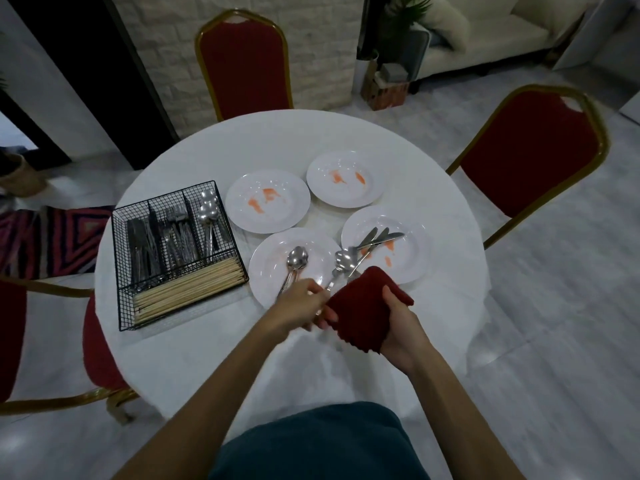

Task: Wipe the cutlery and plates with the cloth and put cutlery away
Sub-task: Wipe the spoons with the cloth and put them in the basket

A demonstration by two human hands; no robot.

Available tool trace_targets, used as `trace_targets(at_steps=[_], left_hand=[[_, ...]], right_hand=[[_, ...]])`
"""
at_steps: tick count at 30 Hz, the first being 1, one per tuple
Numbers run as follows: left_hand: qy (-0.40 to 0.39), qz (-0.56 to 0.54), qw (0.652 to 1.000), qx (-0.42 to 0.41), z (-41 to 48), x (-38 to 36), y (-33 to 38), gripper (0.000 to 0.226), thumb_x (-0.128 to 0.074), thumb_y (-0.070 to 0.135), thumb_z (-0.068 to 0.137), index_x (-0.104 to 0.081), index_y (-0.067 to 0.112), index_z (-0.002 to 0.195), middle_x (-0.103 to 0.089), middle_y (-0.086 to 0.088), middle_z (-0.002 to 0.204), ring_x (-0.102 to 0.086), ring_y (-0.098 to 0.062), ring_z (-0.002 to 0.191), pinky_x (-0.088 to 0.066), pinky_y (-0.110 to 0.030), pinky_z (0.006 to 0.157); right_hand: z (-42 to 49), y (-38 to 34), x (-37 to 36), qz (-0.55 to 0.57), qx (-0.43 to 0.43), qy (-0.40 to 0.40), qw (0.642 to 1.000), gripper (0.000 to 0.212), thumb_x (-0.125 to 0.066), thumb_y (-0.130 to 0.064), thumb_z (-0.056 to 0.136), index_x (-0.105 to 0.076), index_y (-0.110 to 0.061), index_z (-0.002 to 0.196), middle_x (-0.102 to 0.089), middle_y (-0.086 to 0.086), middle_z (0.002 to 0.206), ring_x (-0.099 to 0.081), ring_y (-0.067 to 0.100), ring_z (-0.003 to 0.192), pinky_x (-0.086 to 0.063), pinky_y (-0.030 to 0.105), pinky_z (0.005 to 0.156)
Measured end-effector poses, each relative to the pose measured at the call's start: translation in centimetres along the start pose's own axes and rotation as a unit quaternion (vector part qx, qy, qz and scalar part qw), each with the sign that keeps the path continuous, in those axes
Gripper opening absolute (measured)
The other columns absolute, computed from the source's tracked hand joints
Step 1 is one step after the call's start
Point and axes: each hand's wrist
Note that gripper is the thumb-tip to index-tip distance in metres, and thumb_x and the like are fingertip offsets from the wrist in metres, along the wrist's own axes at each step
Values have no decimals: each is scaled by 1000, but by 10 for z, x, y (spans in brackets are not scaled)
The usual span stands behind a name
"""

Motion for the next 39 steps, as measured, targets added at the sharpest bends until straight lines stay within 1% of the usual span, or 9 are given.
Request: trace_targets(at_steps=[3, 6, 9, 13, 16, 20, 28, 33, 39], left_hand=[[-54, 15, 998, -21, -5, -37, 12, 15, -41, 23, 105, -46, 14, 94, -63, 0, 62, -48, -12, 45, -36, -24, 47], [-58, -13, 998, -21, -8, -54, 19, 15, -37, 24, 106, -41, 17, 94, -54, -3, 64, -40, -12, 46, -33, -24, 46], [-42, -26, 998, -41, -9, -55, 26, 15, -38, 23, 104, -42, 21, 90, -53, -1, 62, -40, -11, 44, -33, -23, 46], [-31, -23, 996, -76, -19, -58, 31, 18, -39, 26, 105, -42, 23, 88, -53, 0, 62, -41, -12, 47, -34, -24, 47], [-52, -19, 994, -97, -32, -66, 34, 19, -39, 30, 106, -42, 22, 89, -54, 3, 58, -42, -11, 47, -34, -23, 46], [-70, -39, 990, -112, -42, -69, 35, 16, -39, 23, 104, -38, 18, 90, -48, 0, 58, -37, -11, 47, -30, -23, 45], [-115, -19, 988, -97, -48, -49, 33, 15, -43, 26, 105, -45, 16, 93, -45, 5, 55, -33, -11, 49, -26, -22, 46], [-98, 131, 978, -126, -47, 4, 29, 20, -53, 31, 102, -61, 14, 95, -52, 10, 52, -43, -6, 46, -35, -21, 50], [-24, 331, 927, -177, -27, 30, 39, 18, -56, 29, 99, -65, 27, 83, -66, 7, 74, -59, -5, 68, -46, -29, 67]], right_hand=[[4, -17, -14, -42, 72, 13, 996, 57, -41, -58, 104, -62, -12, 130, -77, 14, 106, -74, 30, 82, -53, 33, 60], [1, -31, -20, -19, 106, -15, 994, 66, -32, -72, 98, -72, -22, 113, -78, 12, 107, -74, 32, 102, -53, 41, 84], [3, -35, -8, 55, 85, -58, 993, 73, -24, -76, 96, -68, -27, 128, -73, 13, 124, -68, 31, 118, -49, 49, 103], [4, -33, -1, 74, 98, -53, 991, 44, -46, -38, 107, -68, -6, 127, -72, 21, 122, -66, 35, 121, -51, 46, 103], [8, -28, -4, 52, 147, 13, 988, 33, -65, -14, 98, -63, 9, 121, -73, 27, 107, -73, 36, 97, -59, 41, 85], [9, -30, -6, 28, 151, 20, 988, 14, -69, -12, 95, -73, 2, 97, -76, 14, 82, -74, 24, 71, -59, 30, 65], [23, -54, 10, -95, 199, -32, 975, 14, -64, -5, 97, -71, -4, 109, -78, 14, 98, -76, 29, 91, -60, 34, 69], [16, -75, 36, -367, 240, -108, 892, 18, -66, 1, 95, -70, -14, 104, -77, -2, 90, -73, 15, 88, -58, 25, 80], [-12, -53, 18, -694, 261, -142, 656, 21, -62, -8, 86, -59, -26, 96, -69, -6, 90, -68, 20, 84, -56, 31, 72]])
Point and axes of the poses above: each hand's wrist, its own z-axis towards the middle knuckle, its own x-axis out of the back of the hand, y = z × x
